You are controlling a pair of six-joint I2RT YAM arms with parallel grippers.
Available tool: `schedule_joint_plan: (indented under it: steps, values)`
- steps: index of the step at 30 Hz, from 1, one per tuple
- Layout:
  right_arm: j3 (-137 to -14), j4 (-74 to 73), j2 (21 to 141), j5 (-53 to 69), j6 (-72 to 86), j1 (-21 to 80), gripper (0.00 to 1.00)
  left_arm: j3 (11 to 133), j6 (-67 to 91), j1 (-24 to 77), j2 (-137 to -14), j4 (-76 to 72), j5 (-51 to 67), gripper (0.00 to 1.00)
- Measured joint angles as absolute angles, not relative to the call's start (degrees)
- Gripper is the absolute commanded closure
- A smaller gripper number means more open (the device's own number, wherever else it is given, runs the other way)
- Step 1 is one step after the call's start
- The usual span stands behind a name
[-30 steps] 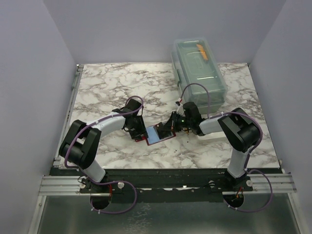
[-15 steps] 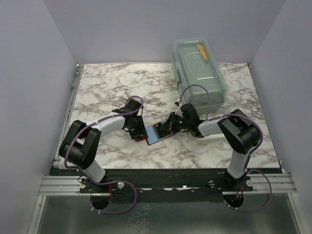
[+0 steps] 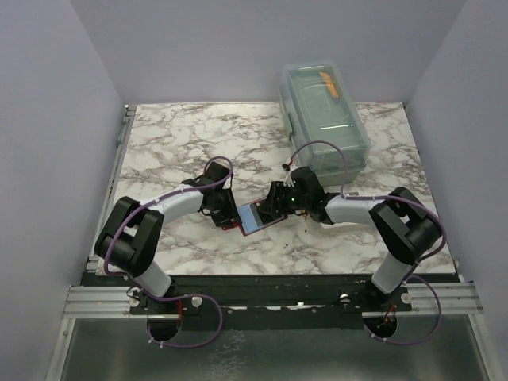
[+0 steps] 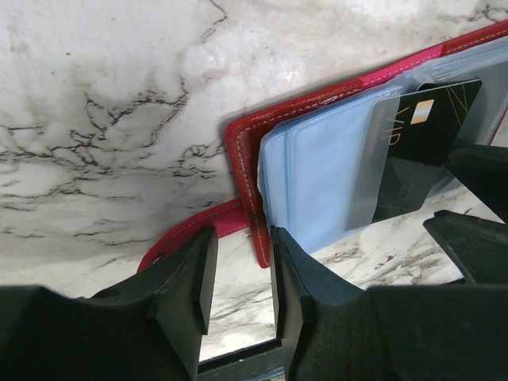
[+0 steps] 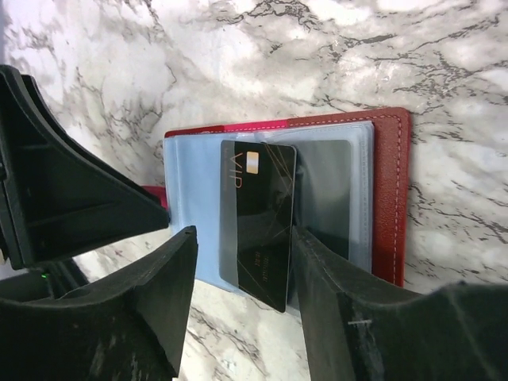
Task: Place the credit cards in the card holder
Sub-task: Insert the credit card into the card holder.
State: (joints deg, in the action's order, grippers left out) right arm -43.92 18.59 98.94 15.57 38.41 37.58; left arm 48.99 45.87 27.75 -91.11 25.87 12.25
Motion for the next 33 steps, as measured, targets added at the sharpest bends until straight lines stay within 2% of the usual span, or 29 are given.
schedule_joint_plan:
  steps: [14,24,29,31,33]
  values:
    - [-49.67,15.75,103.35,22.83,28.32,38.17,0.48,49.41,45.87,27.81,-91.96,25.39,12.86,0.65]
    - [-47.29,19.81,104.18,27.53,33.89,40.12,0.47,50.37,45.80,27.81,-92.71,26.46,12.86,0.66]
    - [-48.03,13.69,101.82,24.69,31.66,40.88,0.46,49.71,45.80,27.81,-91.90,26.00,12.80,0.60]
    - [-48.53,10.22,100.40,23.20,30.11,41.25,0.49,48.86,45.84,27.81,-91.07,25.12,12.84,0.57]
    - [-48.80,7.90,99.35,22.06,28.82,41.43,0.59,47.68,46.09,27.81,-90.00,23.83,12.88,0.57]
